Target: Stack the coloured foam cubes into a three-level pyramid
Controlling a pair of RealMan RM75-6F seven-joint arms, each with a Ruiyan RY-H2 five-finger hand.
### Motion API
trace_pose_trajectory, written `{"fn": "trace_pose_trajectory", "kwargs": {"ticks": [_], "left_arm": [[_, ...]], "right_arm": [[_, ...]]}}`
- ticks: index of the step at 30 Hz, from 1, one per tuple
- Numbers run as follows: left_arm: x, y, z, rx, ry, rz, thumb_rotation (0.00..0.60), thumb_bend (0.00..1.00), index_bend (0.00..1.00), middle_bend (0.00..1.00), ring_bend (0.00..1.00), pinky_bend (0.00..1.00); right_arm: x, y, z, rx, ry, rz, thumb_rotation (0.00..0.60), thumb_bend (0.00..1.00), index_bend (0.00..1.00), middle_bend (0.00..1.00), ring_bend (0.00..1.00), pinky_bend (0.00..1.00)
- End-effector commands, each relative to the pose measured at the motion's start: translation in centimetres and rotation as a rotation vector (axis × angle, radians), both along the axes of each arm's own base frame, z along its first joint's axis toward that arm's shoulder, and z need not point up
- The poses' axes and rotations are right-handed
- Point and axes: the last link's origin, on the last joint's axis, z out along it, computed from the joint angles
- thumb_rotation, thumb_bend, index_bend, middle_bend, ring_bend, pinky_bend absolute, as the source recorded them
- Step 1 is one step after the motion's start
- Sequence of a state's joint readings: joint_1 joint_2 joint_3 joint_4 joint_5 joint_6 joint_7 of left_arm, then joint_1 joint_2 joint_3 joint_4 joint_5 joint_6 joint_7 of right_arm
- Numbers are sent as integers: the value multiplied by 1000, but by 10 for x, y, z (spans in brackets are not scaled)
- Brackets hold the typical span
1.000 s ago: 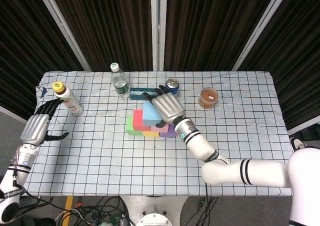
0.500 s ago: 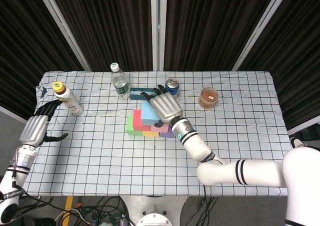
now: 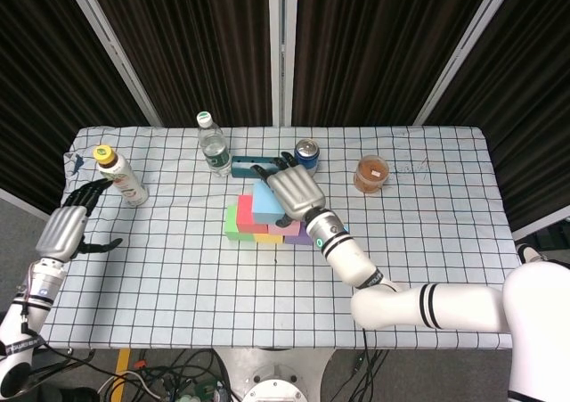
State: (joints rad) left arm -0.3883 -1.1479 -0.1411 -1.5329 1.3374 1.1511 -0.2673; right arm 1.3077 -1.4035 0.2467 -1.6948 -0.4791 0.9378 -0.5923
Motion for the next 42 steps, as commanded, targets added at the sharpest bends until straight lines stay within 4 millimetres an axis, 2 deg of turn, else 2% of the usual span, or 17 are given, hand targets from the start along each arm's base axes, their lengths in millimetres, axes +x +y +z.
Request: {"fn": "trace_pose_trajectory", "kwargs": {"ticks": [1,11,15,17,19,24,27,30,32,35,38,42], "left_arm": [[0,1,0,2,0,1,600,130,75,28,19,88],[-3,2,1,4,-6,11,600,129,76,28,18,88],[-3,2,1,7,-5,9,600,130,75,28,18,88],[-3,2,1,8,-4,8,600,130,76,28,18,88],[-2,2,1,9,-4,7,600,130,75,28,18,88],[-1,2,1,8,1,3,600,130,76,28,18,88],[-2,2,3,12,9,3,600,130,76,28,19,88],[-4,2,7,24,27,8,600,130,76,28,19,88],[-6,1,10,40,39,15,600,130,76,28,19,88],[-13,-1,16,70,70,33,600,130,76,28,19,88],[-23,-6,20,109,134,55,600,131,76,28,18,88],[-34,-16,23,170,227,68,600,131,75,28,18,85]], "right_arm": [[1,1,0,2,1,2,600,24,125,449,107,0],[-1,1,-3,2,15,-2,600,21,116,418,108,0],[-1,1,-3,9,8,0,600,7,11,279,91,0],[-1,1,-3,12,8,2,600,1,0,198,66,0],[-1,2,-3,15,4,2,600,0,0,152,52,0],[-2,3,-1,22,-2,4,600,0,0,122,52,0],[-3,6,6,18,-21,5,600,0,0,107,52,0],[-12,11,25,-3,-52,5,600,0,0,84,52,0],[-23,15,42,-34,-83,-3,600,0,0,73,52,0],[-52,24,72,-92,-142,-30,600,4,0,65,32,0],[-101,39,101,-191,-186,-61,600,57,0,70,25,0],[-170,64,125,-284,-220,-114,600,122,0,92,25,0]]}}
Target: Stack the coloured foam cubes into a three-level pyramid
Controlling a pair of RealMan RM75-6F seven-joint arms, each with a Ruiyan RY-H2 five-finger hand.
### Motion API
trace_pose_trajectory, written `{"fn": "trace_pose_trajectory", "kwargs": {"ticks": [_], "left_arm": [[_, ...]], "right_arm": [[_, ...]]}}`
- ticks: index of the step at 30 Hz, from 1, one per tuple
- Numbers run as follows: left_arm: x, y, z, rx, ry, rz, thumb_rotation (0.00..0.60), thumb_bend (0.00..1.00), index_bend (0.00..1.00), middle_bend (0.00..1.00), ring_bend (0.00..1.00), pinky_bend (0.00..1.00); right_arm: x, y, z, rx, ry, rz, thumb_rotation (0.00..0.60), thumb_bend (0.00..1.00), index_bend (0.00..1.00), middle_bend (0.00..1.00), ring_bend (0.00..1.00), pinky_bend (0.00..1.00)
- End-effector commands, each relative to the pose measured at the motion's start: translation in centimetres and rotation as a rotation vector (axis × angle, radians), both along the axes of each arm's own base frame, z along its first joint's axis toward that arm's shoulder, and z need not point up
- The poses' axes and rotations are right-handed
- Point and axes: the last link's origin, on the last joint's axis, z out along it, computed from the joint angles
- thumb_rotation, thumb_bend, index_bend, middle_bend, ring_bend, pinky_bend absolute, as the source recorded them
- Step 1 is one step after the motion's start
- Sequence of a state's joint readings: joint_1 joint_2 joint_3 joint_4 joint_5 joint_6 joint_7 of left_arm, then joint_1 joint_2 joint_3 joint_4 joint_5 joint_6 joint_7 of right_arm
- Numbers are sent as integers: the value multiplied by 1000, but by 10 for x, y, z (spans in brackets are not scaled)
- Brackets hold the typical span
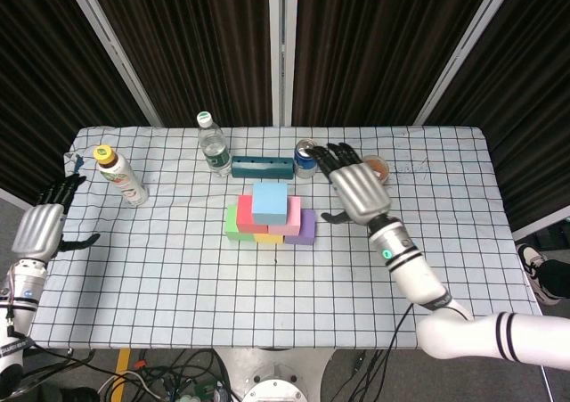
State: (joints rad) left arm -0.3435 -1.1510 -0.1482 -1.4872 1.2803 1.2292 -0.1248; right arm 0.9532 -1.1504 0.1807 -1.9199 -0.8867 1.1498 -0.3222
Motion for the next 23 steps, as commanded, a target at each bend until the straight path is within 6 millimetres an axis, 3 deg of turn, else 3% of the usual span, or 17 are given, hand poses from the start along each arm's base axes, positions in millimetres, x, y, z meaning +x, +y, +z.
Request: {"fn": "trace_pose_trajectory", "kwargs": {"ticks": [1,6,10,16,23], "left_arm": [[-13,-11,4,67,94,14,600,131,76,28,18,83],[-26,-36,0,86,149,8,600,131,80,28,18,75],[-29,-60,-5,68,121,22,600,130,81,29,18,72],[-21,-93,-16,59,123,17,600,130,81,29,19,69],[-14,-114,-23,64,123,25,600,131,80,29,18,63]], "right_arm": [[-93,39,40,-121,-69,-90,600,127,0,95,25,0],[-174,85,55,-225,-66,-186,600,135,0,84,1,0],[-215,120,54,-225,-89,-256,600,134,0,41,0,0],[-240,156,54,-196,-114,-269,600,134,0,31,0,0],[-242,164,50,-165,-148,-260,600,134,0,30,0,0]]}}
